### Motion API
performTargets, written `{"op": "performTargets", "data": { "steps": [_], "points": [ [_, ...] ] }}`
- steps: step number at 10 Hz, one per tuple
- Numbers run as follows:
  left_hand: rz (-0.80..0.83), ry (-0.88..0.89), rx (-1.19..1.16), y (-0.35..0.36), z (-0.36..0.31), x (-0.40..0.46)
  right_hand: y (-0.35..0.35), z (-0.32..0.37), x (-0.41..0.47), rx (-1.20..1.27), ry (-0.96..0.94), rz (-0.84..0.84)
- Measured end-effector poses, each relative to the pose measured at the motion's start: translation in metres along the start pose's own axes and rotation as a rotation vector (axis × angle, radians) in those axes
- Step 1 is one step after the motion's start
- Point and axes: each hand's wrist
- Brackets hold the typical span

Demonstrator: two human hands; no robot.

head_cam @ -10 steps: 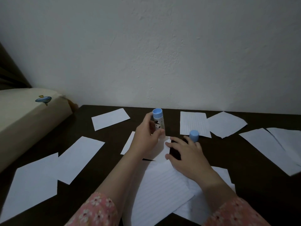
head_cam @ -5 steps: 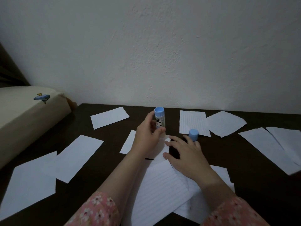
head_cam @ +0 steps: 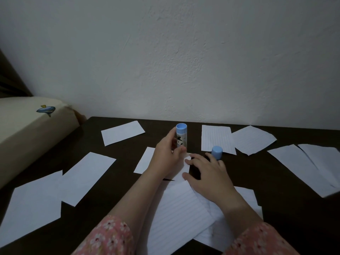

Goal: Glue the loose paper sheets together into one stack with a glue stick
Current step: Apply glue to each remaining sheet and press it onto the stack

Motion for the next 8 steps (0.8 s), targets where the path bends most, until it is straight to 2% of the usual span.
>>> {"op": "performTargets", "data": {
  "steps": [4, 8],
  "points": [
    [-0.052, -0.024, 0.077, -0.020, 0.008, 0.003, -0.002, 0.001, 0.000, -0.005, 0.017, 0.019],
    [-0.136, -0.139, 0.014, -0.047, 0.013, 0.003, 0.000, 0.000, 0.000, 0.002, 0.011, -0.004]
  ]
}}
Point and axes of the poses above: each hand's wrist, its own x-axis towards the middle knuckle, its own y-axis out of the palm, z = x × y, and after that the axes turned 10 degrees about -x, right-handed
